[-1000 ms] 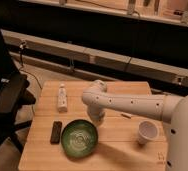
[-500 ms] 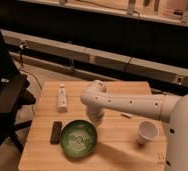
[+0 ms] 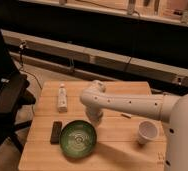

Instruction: Push the ceramic bowl across the table

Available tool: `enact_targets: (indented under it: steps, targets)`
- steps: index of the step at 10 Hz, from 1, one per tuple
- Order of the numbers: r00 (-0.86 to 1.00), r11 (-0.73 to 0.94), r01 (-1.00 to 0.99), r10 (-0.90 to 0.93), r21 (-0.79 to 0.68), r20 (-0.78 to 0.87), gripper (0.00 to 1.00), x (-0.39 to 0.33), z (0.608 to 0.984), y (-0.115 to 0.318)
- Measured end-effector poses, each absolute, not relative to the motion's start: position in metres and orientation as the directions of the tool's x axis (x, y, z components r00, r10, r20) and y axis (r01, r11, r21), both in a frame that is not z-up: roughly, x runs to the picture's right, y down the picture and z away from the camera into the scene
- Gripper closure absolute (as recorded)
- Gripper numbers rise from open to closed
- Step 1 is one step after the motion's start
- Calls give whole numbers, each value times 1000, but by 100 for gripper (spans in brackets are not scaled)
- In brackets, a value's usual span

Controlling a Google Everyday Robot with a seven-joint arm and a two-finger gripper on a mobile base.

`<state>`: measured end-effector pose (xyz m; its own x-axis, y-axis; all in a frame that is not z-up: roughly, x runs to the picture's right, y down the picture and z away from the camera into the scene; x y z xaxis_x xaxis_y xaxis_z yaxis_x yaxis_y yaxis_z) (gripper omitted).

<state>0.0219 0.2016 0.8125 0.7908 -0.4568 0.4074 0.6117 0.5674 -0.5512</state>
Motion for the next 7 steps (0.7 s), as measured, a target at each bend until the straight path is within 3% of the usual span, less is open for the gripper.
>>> enact_targets:
  steps: [7]
  targets:
    - [777,563,630,-467,-535,423,100,15,813,201]
